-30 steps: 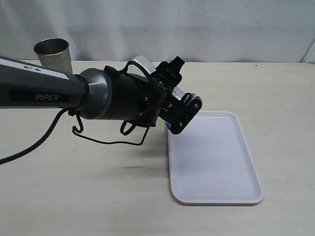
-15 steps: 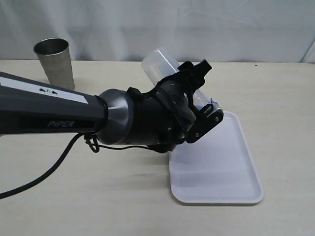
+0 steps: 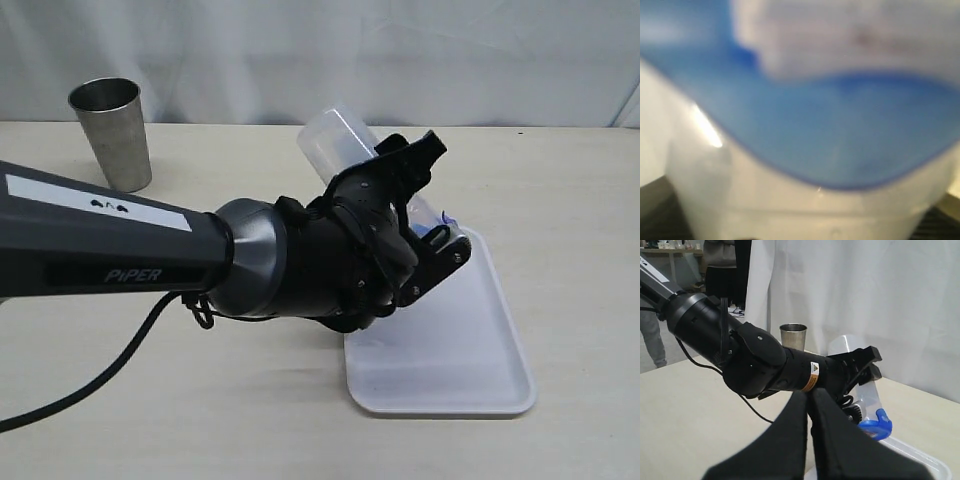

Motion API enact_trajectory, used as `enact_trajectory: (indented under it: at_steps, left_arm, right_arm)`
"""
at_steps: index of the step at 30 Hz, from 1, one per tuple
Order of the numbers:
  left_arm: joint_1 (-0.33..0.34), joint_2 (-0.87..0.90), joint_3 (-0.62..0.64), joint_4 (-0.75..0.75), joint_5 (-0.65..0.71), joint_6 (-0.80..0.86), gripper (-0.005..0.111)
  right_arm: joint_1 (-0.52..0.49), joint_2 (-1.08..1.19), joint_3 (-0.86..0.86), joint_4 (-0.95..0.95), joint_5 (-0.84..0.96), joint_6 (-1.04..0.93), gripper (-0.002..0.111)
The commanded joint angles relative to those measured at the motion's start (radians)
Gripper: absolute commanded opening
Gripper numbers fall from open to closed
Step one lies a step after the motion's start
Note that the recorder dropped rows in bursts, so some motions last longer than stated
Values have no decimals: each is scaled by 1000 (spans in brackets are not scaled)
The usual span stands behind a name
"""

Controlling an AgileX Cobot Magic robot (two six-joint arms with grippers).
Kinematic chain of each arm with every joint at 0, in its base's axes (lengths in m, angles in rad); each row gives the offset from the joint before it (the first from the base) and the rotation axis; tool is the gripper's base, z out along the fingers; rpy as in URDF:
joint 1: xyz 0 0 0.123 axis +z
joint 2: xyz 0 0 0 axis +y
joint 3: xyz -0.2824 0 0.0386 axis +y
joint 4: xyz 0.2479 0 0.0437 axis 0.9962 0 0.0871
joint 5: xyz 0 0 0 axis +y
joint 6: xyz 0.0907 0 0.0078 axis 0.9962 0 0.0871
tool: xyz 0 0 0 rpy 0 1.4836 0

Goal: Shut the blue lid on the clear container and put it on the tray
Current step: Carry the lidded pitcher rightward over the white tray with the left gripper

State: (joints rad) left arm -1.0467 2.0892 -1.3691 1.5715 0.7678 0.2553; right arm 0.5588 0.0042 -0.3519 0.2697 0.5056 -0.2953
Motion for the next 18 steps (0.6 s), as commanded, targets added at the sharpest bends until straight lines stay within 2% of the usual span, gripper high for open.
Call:
enact_trajectory:
  at_steps: [1, 5, 9, 18]
  left_arm:
    - [-7, -4, -11, -165, -131, -33, 0]
    - [-5, -4, -11, -279, -299, -127, 0]
    - [21, -4, -11, -357, -545, -276, 0]
    - [149, 0, -11, -537, -1067, -650, 0]
  right_arm:
    - [1, -4, 2, -6, 4, 5, 5]
    - [1, -4, 2, -6, 4, 5, 5]
    - [1, -4, 2, -6, 4, 5, 5]
    - [1, -4, 2, -6, 4, 5, 5]
